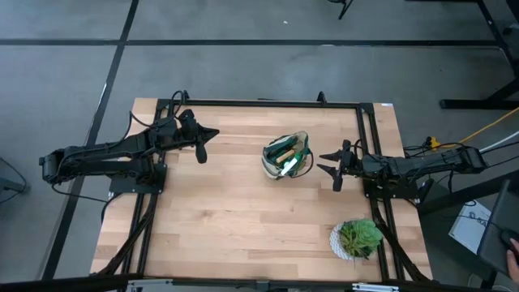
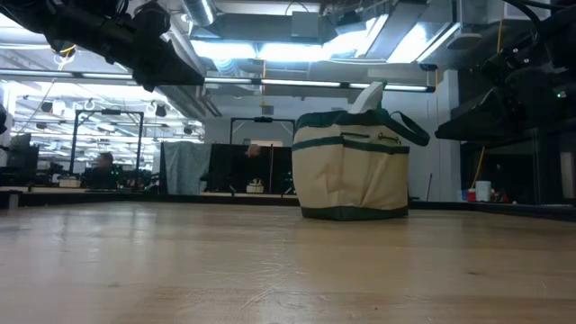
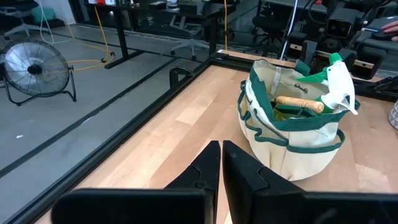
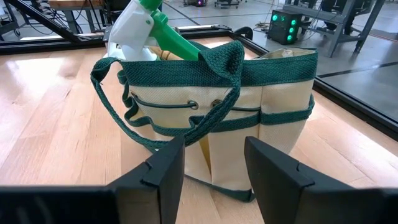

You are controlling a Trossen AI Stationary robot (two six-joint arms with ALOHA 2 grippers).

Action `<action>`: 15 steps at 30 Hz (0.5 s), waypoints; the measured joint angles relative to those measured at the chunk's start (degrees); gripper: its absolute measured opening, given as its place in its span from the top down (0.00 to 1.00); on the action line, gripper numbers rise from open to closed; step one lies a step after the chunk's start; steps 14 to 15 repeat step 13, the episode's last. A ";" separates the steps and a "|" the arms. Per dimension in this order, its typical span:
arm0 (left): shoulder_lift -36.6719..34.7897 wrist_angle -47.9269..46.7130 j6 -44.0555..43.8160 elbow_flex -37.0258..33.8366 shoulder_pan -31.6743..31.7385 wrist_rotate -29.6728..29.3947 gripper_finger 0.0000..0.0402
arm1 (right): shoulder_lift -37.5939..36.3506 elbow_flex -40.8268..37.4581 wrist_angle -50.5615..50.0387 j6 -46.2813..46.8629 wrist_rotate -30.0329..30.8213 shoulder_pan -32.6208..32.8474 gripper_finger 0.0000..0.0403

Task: Pick & Place Garden tools in Gardening bag
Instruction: Return to Home Position

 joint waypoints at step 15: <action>0.00 0.01 -0.01 0.00 0.01 0.00 0.98 | 0.00 0.00 0.02 0.00 0.00 0.00 0.58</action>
